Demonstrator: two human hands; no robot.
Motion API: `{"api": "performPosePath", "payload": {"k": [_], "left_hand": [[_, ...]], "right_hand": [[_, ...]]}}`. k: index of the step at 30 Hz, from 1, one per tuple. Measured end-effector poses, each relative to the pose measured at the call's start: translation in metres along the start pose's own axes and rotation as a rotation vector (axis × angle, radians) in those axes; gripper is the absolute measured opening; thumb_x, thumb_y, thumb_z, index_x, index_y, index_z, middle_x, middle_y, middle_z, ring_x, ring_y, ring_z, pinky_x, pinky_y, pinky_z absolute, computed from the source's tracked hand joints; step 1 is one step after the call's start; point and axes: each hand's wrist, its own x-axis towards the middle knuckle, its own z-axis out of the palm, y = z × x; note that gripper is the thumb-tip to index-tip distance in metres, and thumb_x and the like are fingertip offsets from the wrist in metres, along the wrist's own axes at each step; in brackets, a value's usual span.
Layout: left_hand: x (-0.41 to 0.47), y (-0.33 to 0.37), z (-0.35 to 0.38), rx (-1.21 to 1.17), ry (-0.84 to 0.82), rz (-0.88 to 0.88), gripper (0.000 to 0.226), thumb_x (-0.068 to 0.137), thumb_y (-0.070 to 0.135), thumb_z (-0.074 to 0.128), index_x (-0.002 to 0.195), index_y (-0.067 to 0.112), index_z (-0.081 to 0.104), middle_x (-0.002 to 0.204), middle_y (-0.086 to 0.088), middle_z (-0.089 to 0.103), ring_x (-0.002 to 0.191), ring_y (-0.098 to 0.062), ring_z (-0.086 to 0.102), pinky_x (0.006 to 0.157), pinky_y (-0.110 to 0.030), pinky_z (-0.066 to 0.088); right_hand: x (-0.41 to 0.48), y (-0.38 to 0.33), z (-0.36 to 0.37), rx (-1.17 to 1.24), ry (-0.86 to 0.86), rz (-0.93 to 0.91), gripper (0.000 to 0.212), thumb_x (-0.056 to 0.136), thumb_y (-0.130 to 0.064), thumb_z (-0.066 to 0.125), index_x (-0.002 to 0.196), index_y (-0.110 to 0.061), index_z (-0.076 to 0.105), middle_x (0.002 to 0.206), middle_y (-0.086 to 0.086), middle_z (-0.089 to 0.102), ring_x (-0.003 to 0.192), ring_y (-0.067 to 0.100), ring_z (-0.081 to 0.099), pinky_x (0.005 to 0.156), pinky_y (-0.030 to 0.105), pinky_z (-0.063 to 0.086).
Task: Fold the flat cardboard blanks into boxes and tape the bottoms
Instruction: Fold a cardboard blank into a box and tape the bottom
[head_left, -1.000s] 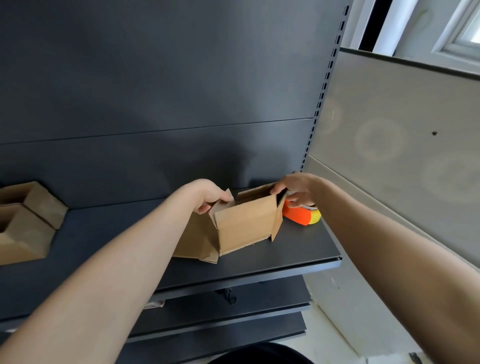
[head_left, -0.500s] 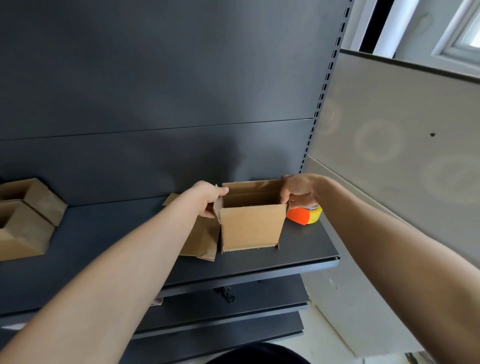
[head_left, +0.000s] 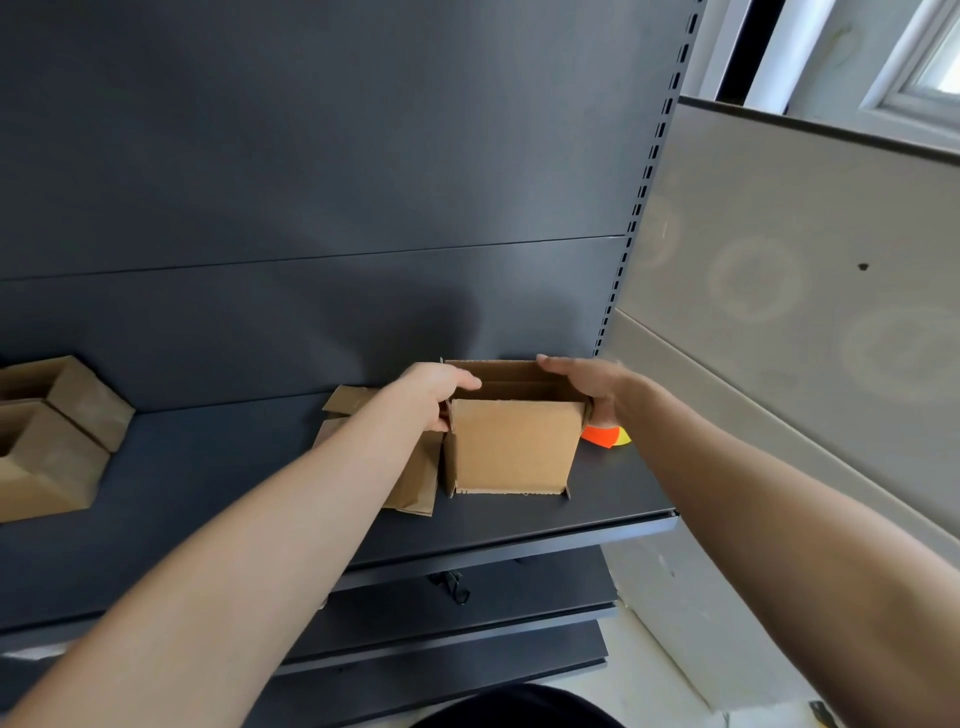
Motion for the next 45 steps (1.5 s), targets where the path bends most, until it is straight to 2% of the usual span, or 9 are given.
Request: {"api": "performPosePath", "payload": {"k": [6, 9, 12, 17, 26, 34, 38, 40, 45], "left_hand": [[0.005, -0.007, 0.006, 0.036, -0.032, 0.039, 0.042, 0.08, 0.0, 0.072, 0.119, 0.005, 0.058, 0.112, -0.013, 0.061, 0.103, -0.027, 0.061, 0.093, -0.043, 0.052], [0.007, -0.009, 0.006, 0.029, -0.027, 0.068, 0.058, 0.076, 0.0, 0.075, 0.128, 0.008, 0.05, 0.122, -0.013, 0.056, 0.112, -0.03, 0.057, 0.097, -0.047, 0.05], [0.009, -0.012, 0.008, 0.001, -0.03, 0.107, 0.073, 0.074, 0.002, 0.077, 0.136, 0.011, 0.041, 0.13, -0.012, 0.051, 0.118, -0.031, 0.053, 0.1, -0.05, 0.047], [0.011, -0.021, 0.008, -0.042, 0.054, 0.155, 0.056, 0.078, 0.008, 0.077, 0.115, 0.017, 0.036, 0.118, -0.008, 0.049, 0.11, -0.025, 0.052, 0.095, -0.039, 0.048], [0.007, -0.03, 0.007, -0.077, -0.035, 0.18, 0.048, 0.085, -0.001, 0.066, 0.119, 0.021, 0.041, 0.125, -0.013, 0.049, 0.114, -0.031, 0.052, 0.101, -0.047, 0.046], [0.012, -0.034, 0.013, -0.092, -0.03, 0.21, 0.047, 0.085, -0.006, 0.062, 0.117, 0.027, 0.049, 0.138, -0.012, 0.042, 0.124, -0.032, 0.044, 0.107, -0.049, 0.039], [0.009, -0.037, 0.015, -0.043, -0.058, 0.19, 0.049, 0.089, -0.006, 0.056, 0.127, 0.025, 0.049, 0.141, -0.01, 0.039, 0.126, -0.031, 0.042, 0.107, -0.044, 0.037], [0.009, -0.039, 0.017, -0.049, -0.068, 0.178, 0.046, 0.092, -0.005, 0.052, 0.128, 0.024, 0.049, 0.144, -0.01, 0.036, 0.13, -0.031, 0.038, 0.11, -0.049, 0.031], [0.011, -0.04, 0.013, -0.127, -0.062, 0.151, 0.033, 0.099, 0.006, 0.036, 0.108, 0.027, 0.06, 0.143, -0.011, 0.041, 0.133, -0.033, 0.036, 0.107, -0.059, 0.032]], "right_hand": [[0.006, 0.002, 0.001, -0.053, 0.087, -0.01, 0.036, 0.088, -0.03, 0.069, 0.114, -0.008, 0.057, 0.107, 0.013, 0.067, 0.08, 0.025, 0.068, 0.069, 0.036, 0.057], [0.01, 0.004, 0.004, -0.071, 0.14, -0.038, 0.043, 0.085, -0.036, 0.07, 0.116, -0.01, 0.055, 0.112, 0.011, 0.065, 0.089, 0.027, 0.068, 0.067, 0.034, 0.057], [0.014, 0.006, 0.006, -0.089, 0.205, -0.066, 0.054, 0.08, -0.046, 0.072, 0.116, -0.011, 0.054, 0.112, 0.009, 0.063, 0.096, 0.027, 0.067, 0.08, 0.038, 0.057], [0.021, 0.007, 0.008, -0.099, 0.268, -0.068, 0.067, 0.072, -0.057, 0.074, 0.118, -0.012, 0.054, 0.113, 0.008, 0.062, 0.098, 0.029, 0.065, 0.091, 0.044, 0.054], [0.037, 0.013, 0.003, -0.057, 0.288, -0.065, 0.076, 0.069, -0.06, 0.073, 0.123, -0.01, 0.051, 0.115, 0.009, 0.061, 0.103, 0.032, 0.062, 0.094, 0.045, 0.051], [0.04, 0.018, 0.002, -0.08, 0.299, -0.079, 0.074, 0.073, -0.057, 0.072, 0.125, -0.009, 0.051, 0.117, 0.01, 0.06, 0.105, 0.032, 0.062, 0.095, 0.045, 0.051], [0.033, 0.025, 0.001, -0.097, 0.281, -0.05, 0.052, 0.086, -0.052, 0.063, 0.114, -0.012, 0.046, 0.106, 0.01, 0.059, 0.101, 0.03, 0.063, 0.089, 0.04, 0.054], [0.03, 0.03, 0.001, -0.081, 0.267, -0.048, 0.041, 0.091, -0.049, 0.057, 0.109, -0.014, 0.043, 0.096, 0.008, 0.056, 0.099, 0.029, 0.061, 0.085, 0.038, 0.054], [0.022, 0.031, 0.001, 0.043, 0.189, -0.02, 0.037, 0.095, -0.054, 0.045, 0.1, -0.017, 0.049, 0.1, 0.009, 0.056, 0.086, 0.024, 0.059, 0.07, 0.034, 0.052]]}}
